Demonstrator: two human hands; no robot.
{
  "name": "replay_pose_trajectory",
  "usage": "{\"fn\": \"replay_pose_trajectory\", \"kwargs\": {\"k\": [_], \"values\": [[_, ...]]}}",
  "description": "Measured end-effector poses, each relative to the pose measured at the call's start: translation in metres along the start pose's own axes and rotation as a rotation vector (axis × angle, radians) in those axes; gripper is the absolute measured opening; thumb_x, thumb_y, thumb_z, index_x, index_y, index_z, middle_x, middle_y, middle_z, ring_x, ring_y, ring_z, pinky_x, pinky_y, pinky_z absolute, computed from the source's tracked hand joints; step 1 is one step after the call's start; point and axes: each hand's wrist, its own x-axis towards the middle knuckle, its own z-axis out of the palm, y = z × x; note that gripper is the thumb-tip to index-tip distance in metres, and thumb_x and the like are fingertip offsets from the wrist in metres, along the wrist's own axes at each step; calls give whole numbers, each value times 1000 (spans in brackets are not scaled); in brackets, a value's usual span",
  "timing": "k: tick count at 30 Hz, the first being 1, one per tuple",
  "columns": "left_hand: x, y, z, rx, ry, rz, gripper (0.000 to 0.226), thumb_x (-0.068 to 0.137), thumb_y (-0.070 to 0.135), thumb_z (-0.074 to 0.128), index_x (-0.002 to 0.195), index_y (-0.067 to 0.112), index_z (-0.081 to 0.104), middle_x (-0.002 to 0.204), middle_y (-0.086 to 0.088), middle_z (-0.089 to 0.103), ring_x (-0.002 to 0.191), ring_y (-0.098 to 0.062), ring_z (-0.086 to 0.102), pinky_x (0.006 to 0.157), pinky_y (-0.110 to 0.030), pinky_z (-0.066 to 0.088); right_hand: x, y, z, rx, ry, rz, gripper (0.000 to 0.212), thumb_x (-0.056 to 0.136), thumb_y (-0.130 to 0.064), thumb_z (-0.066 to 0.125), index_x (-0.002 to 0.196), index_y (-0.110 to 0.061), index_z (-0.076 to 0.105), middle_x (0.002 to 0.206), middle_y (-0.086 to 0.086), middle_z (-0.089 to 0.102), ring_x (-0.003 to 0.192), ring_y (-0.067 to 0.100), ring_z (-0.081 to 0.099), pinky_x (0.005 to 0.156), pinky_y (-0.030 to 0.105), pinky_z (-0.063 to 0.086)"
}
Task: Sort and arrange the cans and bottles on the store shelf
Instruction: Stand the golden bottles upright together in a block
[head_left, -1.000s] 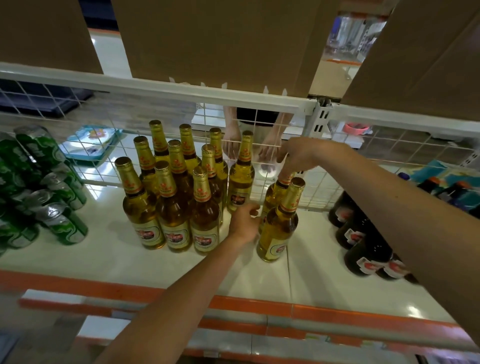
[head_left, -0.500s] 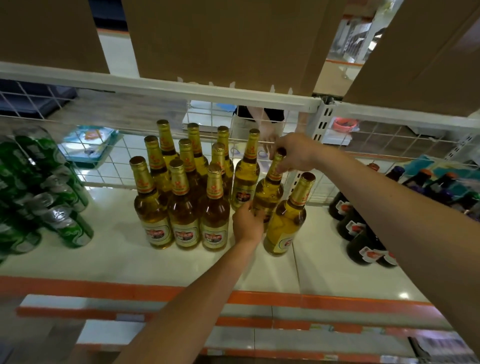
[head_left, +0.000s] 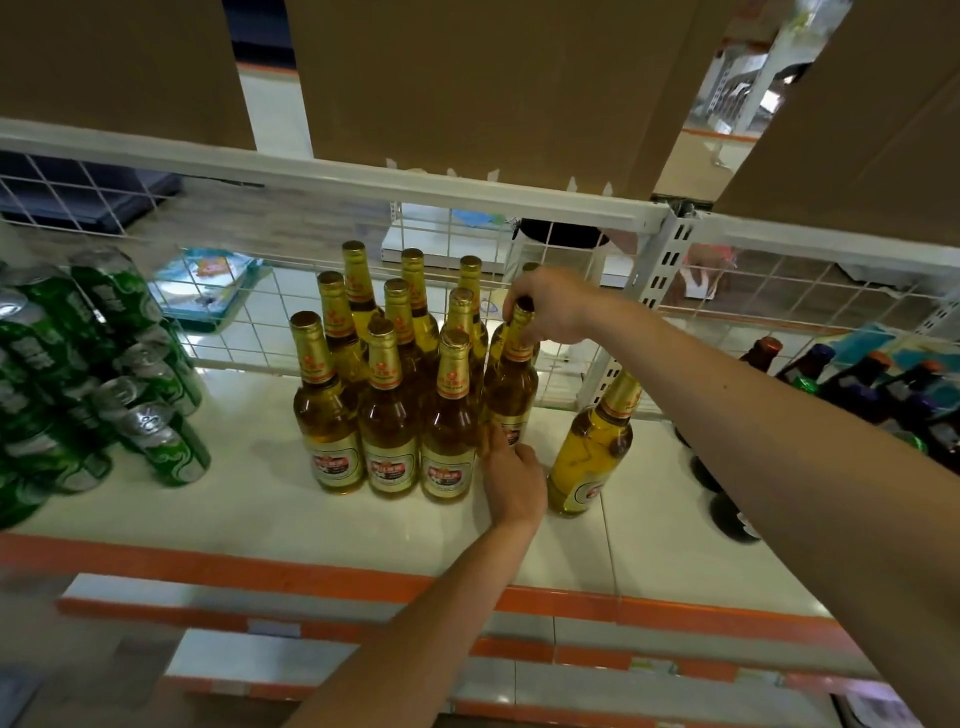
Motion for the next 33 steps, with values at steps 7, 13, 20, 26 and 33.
{"fn": "replay_pose_trajectory", "kwargs": {"k": [7,13,20,26,33], "values": [[-1,9,4,-41,-90,-78,59,103,13,36,157,10,13,165,-4,7,151,-23,14,122,-36,20,-1,7,3,72,22,44,45,83,-14,77,124,-18,61,122,7,54,111,27,55,79,30,44],[-6,10,-3,-36,-120,-67,61,101,9,40,157,12,16,164,-6,15,149,-25,22,118,-35,26,-20,14,-3,159,27,135,68,86,-30,75,144,-13,43,140,11,51,123,29,52,97,36,46],[-40,-4,3,101,-245,-51,58,92,25,66,145,16,44,147,-7,44,130,-25,50,105,-40,46,-84,50,-22,172,-168,188,57,85,-56,67,129,-21,62,128,-2,55,112,22,58,93,38,54],[-60,7,13,112,-246,-24,51,84,30,74,131,18,55,126,-4,59,114,-22,58,85,-27,45,-120,78,-2,335,-98,107,49,86,-24,75,132,-19,58,125,2,59,100,19,66,90,39,57],[-69,23,18,36,-109,-117,40,91,26,69,125,5,61,122,-11,66,113,-26,61,82,-24,40,-127,78,35,448,191,128,25,78,-16,80,97,-4,70,95,13,70,88,29,66,85,50,55]]}}
